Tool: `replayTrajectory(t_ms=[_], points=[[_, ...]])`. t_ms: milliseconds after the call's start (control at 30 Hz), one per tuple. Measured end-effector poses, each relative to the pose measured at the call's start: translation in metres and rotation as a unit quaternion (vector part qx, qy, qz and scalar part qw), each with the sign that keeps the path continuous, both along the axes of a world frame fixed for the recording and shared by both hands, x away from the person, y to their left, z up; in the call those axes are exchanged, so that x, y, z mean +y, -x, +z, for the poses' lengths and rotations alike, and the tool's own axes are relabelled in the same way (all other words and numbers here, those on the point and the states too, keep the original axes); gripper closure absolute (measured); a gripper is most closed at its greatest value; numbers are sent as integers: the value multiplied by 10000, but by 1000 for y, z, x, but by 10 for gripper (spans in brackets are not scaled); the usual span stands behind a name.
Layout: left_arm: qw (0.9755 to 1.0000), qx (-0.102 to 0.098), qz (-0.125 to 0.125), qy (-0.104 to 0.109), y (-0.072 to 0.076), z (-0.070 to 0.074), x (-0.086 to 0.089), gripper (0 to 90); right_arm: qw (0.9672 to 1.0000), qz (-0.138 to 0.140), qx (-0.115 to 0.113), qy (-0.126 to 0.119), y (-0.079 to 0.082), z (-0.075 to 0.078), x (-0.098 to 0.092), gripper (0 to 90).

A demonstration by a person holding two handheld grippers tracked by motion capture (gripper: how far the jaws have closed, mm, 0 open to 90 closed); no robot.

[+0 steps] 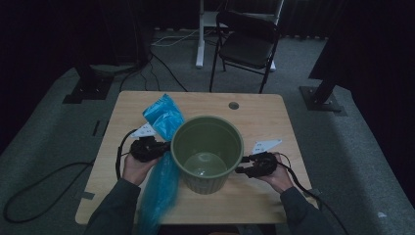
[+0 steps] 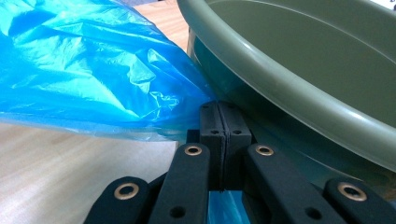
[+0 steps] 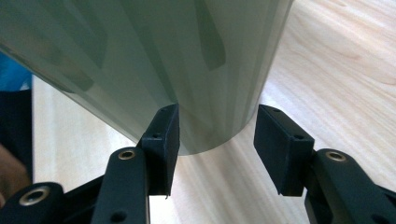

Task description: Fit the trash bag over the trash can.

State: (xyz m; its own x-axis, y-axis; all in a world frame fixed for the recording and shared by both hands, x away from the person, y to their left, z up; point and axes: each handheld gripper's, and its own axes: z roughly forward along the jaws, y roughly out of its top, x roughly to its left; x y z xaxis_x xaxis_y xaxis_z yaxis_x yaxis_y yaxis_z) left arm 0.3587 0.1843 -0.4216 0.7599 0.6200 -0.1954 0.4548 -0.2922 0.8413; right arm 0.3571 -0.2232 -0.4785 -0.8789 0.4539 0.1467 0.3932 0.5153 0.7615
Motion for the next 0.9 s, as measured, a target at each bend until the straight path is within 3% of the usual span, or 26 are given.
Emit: replayTrajectory(t_ms=[167,400,500,633,900], points=[[9998,-97,159,-23,-15,8,10,893,9999,-122,-33,-80,-7,2,-2,501],[9994,-255,230,54,-17,25,34,893,9997,-221,-79,-94,-8,4,-10,507],[9993,-312,174,93,-16,34,44,893,9996,-192,-103,-152,-8,6,-13,542],[9987,-449,-121,204,-12,49,56,891,9997,-172,-79,-168,-8,6,-13,561],[9968,-553,-479,317,-11,66,60,892,9997,-169,-92,-117,-10,4,-11,564]])
